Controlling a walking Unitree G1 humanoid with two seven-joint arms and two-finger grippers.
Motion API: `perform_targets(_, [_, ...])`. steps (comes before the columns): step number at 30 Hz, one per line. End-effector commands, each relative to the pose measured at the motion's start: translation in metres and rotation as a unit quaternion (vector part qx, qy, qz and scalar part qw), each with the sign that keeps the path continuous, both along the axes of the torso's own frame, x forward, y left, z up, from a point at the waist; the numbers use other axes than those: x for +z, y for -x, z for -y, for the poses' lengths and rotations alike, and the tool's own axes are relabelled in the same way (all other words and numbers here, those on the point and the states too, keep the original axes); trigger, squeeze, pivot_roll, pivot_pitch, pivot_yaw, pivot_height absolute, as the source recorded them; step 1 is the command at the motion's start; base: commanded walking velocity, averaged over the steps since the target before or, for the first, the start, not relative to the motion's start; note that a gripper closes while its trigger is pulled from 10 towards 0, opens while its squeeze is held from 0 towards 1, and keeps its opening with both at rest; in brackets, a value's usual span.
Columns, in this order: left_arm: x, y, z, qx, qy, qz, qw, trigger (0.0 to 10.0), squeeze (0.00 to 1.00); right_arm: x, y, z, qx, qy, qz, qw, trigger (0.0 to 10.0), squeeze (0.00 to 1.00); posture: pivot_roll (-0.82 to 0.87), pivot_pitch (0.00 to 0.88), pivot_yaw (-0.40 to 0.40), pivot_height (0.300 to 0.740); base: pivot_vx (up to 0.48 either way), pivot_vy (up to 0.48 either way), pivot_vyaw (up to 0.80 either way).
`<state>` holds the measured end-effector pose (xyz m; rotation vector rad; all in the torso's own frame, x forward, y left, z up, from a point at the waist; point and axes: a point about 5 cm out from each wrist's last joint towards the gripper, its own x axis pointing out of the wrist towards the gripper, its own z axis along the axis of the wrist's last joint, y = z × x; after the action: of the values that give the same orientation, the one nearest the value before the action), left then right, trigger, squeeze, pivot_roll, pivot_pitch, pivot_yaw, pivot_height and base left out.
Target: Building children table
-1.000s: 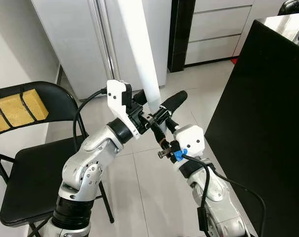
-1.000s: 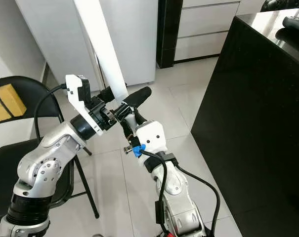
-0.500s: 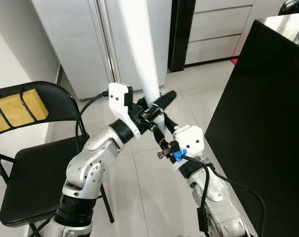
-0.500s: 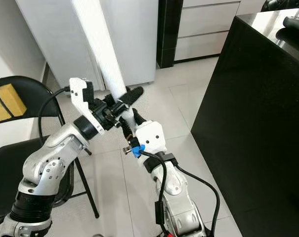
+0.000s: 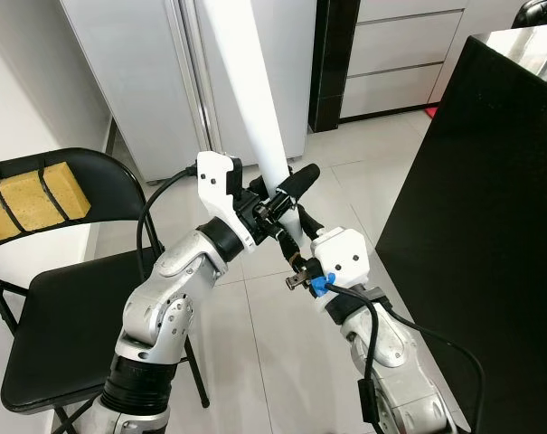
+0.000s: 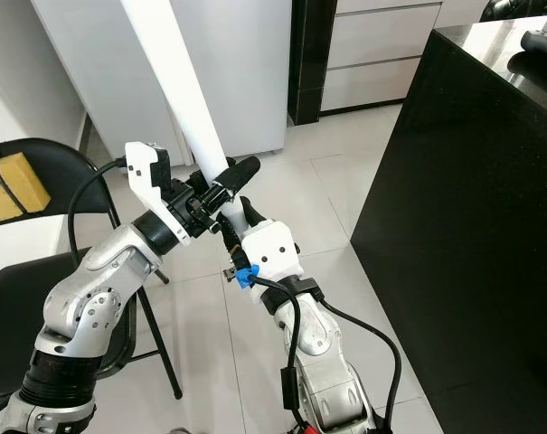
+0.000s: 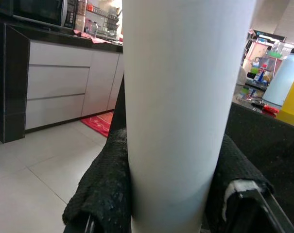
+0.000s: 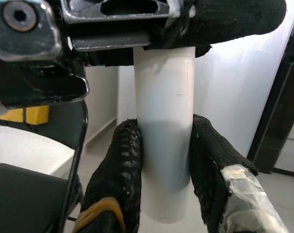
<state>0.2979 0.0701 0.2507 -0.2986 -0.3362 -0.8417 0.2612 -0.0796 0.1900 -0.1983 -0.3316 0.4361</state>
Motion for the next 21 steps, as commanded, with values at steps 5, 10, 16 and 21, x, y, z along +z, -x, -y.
perform_targets(5, [-0.003,-0.003,-0.001,0.019,-0.015,0.006,1.0,10.0,0.0,-0.001,0.001,-0.003,0.01,0.017,0.012,1.0,10.0,1.0,0.01,0.154,0.024,0.74,0.0,0.0,0.0])
perform_targets(10, [-0.005,-0.005,-0.005,0.035,-0.018,0.005,0.999,10.0,0.0,0.001,0.002,-0.002,-0.002,0.02,0.021,1.0,10.0,1.0,0.01,0.156,0.025,0.74,0.0,0.0,0.0])
perform_targets(16, [-0.002,-0.019,-0.018,0.117,-0.024,0.013,0.993,10.0,0.0,-0.002,0.005,-0.004,0.015,0.017,0.008,1.0,10.0,0.0,0.01,0.146,0.023,0.74,0.0,0.0,0.0])
perform_targets(21, [-0.002,-0.027,-0.029,0.172,-0.03,0.017,0.984,10.0,0.0,-0.003,0.009,-0.005,0.023,0.015,0.005,1.0,10.0,0.0,0.01,0.146,0.023,0.74,0.0,0.0,0.0])
